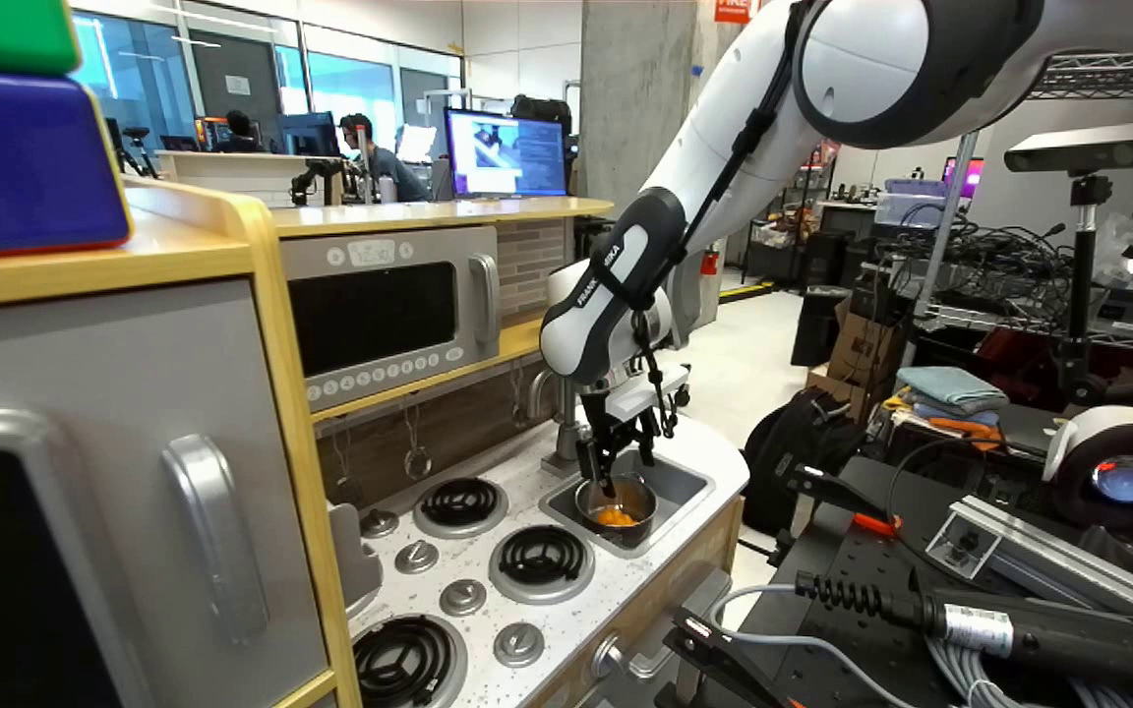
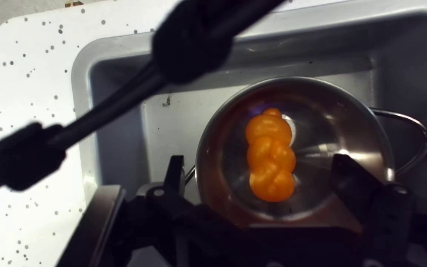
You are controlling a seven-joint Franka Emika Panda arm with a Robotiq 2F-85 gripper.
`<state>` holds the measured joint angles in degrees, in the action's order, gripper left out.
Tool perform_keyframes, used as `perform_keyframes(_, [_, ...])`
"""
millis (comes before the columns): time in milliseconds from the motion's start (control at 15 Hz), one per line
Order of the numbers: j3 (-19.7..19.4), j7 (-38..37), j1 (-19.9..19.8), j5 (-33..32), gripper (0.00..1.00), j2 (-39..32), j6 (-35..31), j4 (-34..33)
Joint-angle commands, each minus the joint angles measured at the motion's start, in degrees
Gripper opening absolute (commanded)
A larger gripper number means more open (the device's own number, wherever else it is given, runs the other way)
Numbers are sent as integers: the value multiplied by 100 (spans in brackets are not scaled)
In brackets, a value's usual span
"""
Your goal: Take the object and put it in the pot in the sink
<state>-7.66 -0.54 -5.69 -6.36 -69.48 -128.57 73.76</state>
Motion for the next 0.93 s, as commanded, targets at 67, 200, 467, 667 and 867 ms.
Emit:
perform_keyframes(67, [4,2,-13,-3,100,3,22,18])
perform_keyframes(200, [4,2,-16,-3,100,3,22,32])
perform_keyframes(467, [349,165,-269,356,100,292,-1100,595])
perform_keyframes(667, [502,381,-405,416,100,262,-2066,944])
perform_keyframes(867, [560,555,-470,351,100,344,-2562,1385])
